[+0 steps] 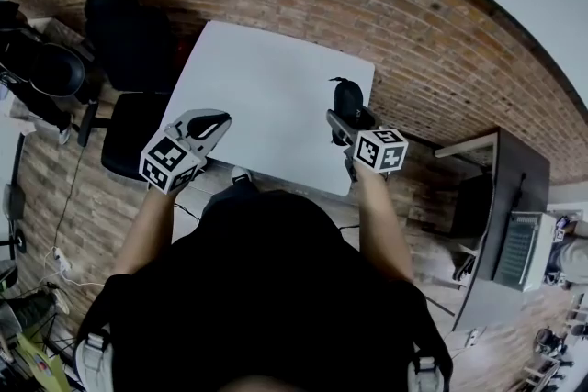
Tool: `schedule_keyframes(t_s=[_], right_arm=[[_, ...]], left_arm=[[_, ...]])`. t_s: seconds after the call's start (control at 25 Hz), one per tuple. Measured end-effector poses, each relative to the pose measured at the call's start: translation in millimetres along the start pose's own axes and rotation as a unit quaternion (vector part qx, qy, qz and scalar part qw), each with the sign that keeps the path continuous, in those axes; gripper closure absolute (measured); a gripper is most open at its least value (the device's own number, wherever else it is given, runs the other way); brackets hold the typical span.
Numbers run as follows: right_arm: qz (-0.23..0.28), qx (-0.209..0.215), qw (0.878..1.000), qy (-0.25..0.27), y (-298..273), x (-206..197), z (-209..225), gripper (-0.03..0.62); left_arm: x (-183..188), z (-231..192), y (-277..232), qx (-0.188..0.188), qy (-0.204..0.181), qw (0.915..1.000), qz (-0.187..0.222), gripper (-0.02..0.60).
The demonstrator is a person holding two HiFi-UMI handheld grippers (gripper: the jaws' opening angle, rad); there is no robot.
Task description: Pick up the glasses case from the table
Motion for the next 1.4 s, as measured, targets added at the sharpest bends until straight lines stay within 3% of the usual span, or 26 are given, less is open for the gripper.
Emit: schedule_keyframes(t_s=[0.68, 1.4], right_arm=[[0.066, -0.002, 0.997, 0.026, 73.4, 23.8, -22.7, 0.256], [0.094, -0.001, 0.995, 0.040, 112.7, 32.1, -37.2, 0.258]], left_arm=[[12.0, 38.7, 12.3, 0.001, -0.012, 0.9999, 0.010, 0.557], [19.3, 65.3, 15.4, -0.006, -0.017, 0.9997, 0.014, 0.557]])
Point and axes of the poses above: the fingertips, and each gripper's own axes: y backward along the fingers, z to its right, x out of its top, the point moved 1 cm from there along y, backward along the fingers, and after that the axes turned 3 degrees about -z, right-handed, at the moved point
